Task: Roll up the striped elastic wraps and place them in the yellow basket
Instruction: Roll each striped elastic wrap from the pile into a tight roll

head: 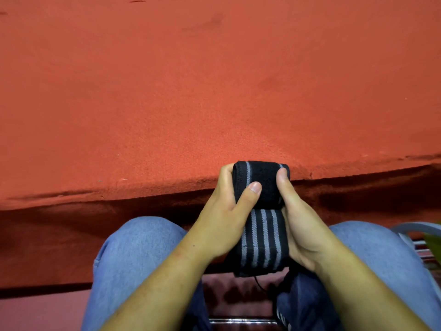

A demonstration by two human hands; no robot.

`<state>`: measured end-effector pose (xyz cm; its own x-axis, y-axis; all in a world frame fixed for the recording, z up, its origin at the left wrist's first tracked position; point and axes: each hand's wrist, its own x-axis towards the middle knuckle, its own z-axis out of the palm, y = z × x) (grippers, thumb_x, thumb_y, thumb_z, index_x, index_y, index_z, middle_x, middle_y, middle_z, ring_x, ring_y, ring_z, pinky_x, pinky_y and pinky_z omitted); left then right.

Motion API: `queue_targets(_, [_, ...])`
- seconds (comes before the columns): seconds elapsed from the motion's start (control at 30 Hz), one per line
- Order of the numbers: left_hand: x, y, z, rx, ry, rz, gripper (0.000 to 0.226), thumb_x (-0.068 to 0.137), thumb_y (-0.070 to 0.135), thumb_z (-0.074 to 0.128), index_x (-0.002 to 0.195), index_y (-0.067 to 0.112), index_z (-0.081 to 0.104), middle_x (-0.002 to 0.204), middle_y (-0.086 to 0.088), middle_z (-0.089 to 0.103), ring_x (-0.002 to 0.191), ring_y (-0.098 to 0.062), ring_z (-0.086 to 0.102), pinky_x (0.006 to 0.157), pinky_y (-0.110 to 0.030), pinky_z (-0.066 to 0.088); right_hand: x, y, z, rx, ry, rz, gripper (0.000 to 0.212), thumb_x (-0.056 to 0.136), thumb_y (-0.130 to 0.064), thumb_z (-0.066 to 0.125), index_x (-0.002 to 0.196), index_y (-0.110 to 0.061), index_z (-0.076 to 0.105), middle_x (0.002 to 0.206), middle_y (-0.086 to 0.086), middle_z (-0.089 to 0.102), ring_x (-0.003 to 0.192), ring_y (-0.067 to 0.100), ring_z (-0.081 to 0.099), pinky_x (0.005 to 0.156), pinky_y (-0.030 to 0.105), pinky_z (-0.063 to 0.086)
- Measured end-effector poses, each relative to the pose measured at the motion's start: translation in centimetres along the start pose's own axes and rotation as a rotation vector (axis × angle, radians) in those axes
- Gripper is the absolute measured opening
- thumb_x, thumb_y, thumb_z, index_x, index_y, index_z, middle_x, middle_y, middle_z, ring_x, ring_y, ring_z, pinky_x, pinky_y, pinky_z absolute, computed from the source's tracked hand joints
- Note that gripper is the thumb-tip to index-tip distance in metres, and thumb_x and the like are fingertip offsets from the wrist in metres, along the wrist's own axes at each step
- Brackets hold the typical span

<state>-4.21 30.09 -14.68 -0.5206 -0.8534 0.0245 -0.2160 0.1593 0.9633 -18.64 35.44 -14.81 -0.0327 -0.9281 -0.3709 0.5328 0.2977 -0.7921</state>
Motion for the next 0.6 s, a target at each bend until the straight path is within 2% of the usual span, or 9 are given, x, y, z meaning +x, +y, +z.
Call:
queue_targets(0.1, [-0.13,0.11,0.03,0.006,-0.013,0.007,0.028,0.106,0.044,0.049,0.130,0.034,0.042,0.127,0.014,0.062,0.119,0.001,0.060,0.098,-0.021,0.044,-0.06,-0.01,-0.08,-0.005,-0.006,0.003,0.068,0.093,-0.064,0.047,0.137,-0.015,0.066,0.128,0.014,0.073,0.121,0.028,0.070,0.108,0.046,0.048])
queue_targets(0.23, [0.04,0.14,-0.12,-0.018,-0.039,-0.005,0.029,0.105,0.047,0.052,0.129,0.036,0.043,0.126,0.014,0.063,0.118,0.000,0.061,0.098,-0.024,0.046,-0.25,-0.28,-0.04,-0.126,0.051,-0.098,0.054,0.098,-0.053,0.048,0.132,-0.016,0.067,0.121,0.011,0.077,0.115,0.027,0.073,0.102,0.045,0.054])
queue_targets(0.37, [0.47,-0.03,-0.59,-0.062,-0.053,-0.023,0.038,0.095,0.053,0.063,0.129,0.038,0.052,0.120,0.010,0.070,0.113,-0.011,0.068,0.099,-0.040,0.055,-0.13,-0.63,-0.20,-0.204,0.151,-0.184,0.048,0.098,-0.051,0.054,0.127,-0.014,0.069,0.116,0.012,0.078,0.110,0.030,0.075,0.104,0.054,0.054])
queue_targets(0.5, [0.77,-0.28,-0.75,-0.071,-0.016,-0.009,0.037,0.090,0.045,0.070,0.125,0.036,0.061,0.110,0.011,0.072,0.098,-0.018,0.070,0.092,-0.037,0.058,-0.10,-0.68,-0.39,-0.194,0.174,-0.175,0.049,0.098,-0.051,0.056,0.126,-0.013,0.070,0.116,0.015,0.077,0.110,0.033,0.075,0.106,0.056,0.053])
queue_targets(0.6, [0.77,-0.40,-0.67,-0.088,-0.002,-0.013,0.035,0.089,0.044,0.071,0.123,0.036,0.063,0.109,0.008,0.073,0.100,-0.027,0.070,0.092,-0.041,0.059,-0.12,-0.71,-0.35,-0.182,0.172,-0.162,0.051,0.097,-0.051,0.055,0.125,-0.011,0.070,0.114,0.015,0.078,0.108,0.032,0.075,0.106,0.054,0.053])
